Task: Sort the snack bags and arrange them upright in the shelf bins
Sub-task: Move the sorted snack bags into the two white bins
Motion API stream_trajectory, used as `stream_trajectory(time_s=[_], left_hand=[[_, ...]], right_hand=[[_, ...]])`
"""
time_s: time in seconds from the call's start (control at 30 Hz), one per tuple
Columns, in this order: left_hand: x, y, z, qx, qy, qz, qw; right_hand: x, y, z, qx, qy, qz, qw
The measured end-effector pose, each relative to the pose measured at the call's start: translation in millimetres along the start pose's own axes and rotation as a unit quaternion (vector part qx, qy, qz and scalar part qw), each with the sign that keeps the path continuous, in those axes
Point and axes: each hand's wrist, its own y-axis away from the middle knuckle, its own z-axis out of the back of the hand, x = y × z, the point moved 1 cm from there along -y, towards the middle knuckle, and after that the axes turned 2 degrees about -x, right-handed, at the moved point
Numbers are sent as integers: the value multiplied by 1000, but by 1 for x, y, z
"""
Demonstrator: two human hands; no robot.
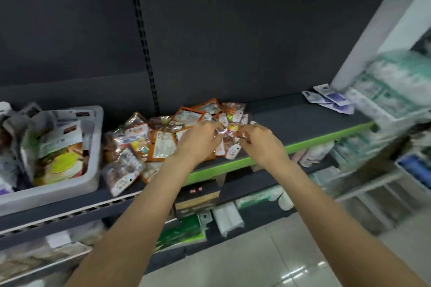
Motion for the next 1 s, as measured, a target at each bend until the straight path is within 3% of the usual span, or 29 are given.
stream_trajectory(time_s=[0.37,0.73,0.9,1.0], left_hand=[[-189,-156,-141,13,-7,-39,999],[-279,-348,-270,106,-2,-71,992],[-276,-409,-318,106,18,-9,994],[-261,-433,-345,98,76,107,986]], right_hand=[[-266,-27,55,-24,-38,-131,990],[-480,-150,87,-2,-9,-174,985],[-537,-199,71,31,-17,-169,985],[-568,-226,50,75,-3,-139,987]])
